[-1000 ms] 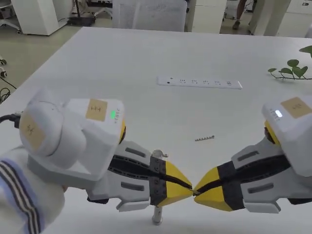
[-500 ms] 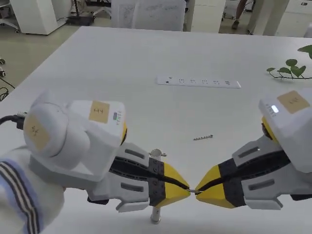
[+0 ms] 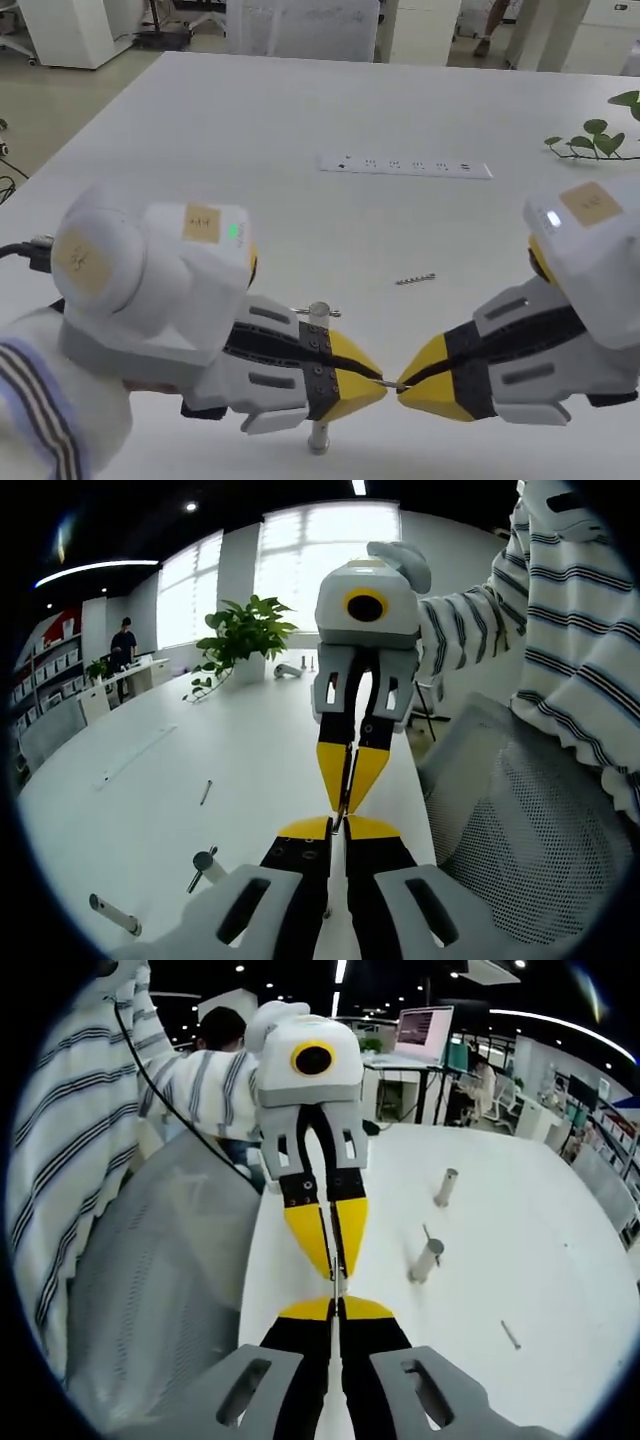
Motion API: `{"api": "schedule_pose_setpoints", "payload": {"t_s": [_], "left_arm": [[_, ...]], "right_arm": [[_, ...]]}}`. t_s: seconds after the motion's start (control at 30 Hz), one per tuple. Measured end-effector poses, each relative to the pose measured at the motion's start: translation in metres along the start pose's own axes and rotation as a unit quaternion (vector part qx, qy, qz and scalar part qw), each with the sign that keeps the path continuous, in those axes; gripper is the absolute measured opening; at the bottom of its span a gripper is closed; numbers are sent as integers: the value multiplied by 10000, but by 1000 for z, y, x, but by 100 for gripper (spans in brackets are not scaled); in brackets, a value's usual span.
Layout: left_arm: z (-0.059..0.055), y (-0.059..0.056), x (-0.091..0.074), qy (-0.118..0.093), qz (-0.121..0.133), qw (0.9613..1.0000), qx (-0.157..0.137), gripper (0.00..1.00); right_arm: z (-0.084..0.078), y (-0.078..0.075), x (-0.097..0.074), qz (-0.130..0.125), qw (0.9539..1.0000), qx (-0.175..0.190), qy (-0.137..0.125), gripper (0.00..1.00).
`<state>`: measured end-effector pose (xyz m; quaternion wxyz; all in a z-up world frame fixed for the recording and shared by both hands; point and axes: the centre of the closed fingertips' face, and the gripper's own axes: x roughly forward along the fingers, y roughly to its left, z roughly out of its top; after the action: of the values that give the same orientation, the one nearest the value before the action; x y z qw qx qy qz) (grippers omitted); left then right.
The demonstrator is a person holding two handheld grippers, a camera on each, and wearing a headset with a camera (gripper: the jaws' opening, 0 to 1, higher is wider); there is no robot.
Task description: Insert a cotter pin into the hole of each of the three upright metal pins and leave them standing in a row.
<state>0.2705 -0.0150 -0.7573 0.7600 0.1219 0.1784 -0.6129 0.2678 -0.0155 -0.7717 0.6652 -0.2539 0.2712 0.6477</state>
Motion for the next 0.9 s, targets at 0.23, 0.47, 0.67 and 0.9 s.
{"api": "schedule_pose_setpoints", "payload": {"t_s": [0.23, 0.47, 0.67, 0.9], "left_arm": [[-7, 5, -4, 63, 158, 9999, 22, 16], [-30, 6, -11, 315, 215, 9990, -212, 19], [-52, 6, -15, 559, 298, 9975, -301, 21], [-75, 7, -16, 871, 345, 9949, -374, 21]], "right_arm": [[-2, -1, 1, -128, 9998, 148, 62, 3], [-9, 2, 7, -171, 9993, 294, 158, 3], [-14, 6, 15, -156, 9990, 365, 221, 3], [-20, 11, 25, -205, 9979, 563, 259, 3]]}}
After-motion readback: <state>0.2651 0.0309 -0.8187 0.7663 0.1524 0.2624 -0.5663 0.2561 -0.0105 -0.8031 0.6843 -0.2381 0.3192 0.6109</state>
